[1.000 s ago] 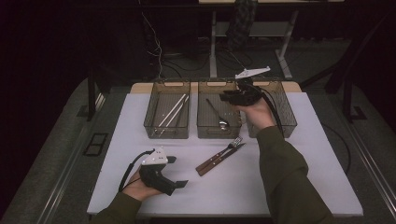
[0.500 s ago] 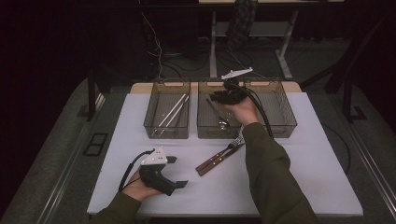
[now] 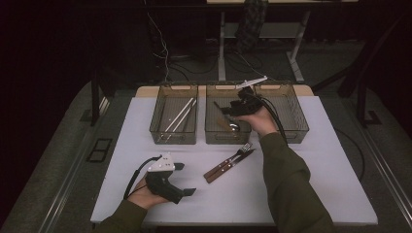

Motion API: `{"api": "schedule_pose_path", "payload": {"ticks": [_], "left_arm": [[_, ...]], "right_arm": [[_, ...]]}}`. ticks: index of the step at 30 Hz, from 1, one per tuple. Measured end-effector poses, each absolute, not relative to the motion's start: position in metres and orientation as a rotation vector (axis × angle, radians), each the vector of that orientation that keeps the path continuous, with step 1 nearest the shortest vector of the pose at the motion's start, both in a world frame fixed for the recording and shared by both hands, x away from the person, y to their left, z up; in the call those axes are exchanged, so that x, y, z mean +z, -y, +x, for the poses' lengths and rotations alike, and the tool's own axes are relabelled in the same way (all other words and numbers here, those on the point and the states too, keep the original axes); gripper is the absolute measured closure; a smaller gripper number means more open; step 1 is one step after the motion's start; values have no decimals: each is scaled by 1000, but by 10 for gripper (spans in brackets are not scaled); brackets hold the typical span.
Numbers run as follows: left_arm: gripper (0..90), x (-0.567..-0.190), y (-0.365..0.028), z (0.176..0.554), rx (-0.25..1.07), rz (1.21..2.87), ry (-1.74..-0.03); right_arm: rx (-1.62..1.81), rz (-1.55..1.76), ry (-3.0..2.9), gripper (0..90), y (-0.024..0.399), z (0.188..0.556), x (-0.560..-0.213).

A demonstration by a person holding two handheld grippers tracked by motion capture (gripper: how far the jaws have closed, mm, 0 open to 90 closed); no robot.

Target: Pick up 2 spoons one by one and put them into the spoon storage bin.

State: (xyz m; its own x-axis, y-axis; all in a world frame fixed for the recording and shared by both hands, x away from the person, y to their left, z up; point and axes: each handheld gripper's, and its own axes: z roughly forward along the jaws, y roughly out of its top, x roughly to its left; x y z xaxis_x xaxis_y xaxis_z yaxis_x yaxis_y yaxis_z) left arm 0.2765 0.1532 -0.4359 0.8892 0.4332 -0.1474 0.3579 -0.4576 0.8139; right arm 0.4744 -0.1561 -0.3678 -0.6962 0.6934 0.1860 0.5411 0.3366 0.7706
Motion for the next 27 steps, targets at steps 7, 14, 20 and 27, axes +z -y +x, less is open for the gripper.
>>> {"api": "schedule_pose_path", "payload": {"ticks": [7, 14, 20, 27], "left_arm": [[18, -437, -153, 277, 104, 2097, -576], [18, -437, -152, 277, 113, 2108, -590], [18, -438, -152, 278, 116, 2110, -595], [18, -437, -152, 277, 120, 2109, -599]], "right_arm": [[1375, 1077, -2407, 240, 174, 449, -356], [1432, 1114, -2300, 160, 197, 419, -357], [1372, 1103, -2278, 141, 215, 393, -368], [1366, 1090, -2264, 141, 234, 363, -380]]}}
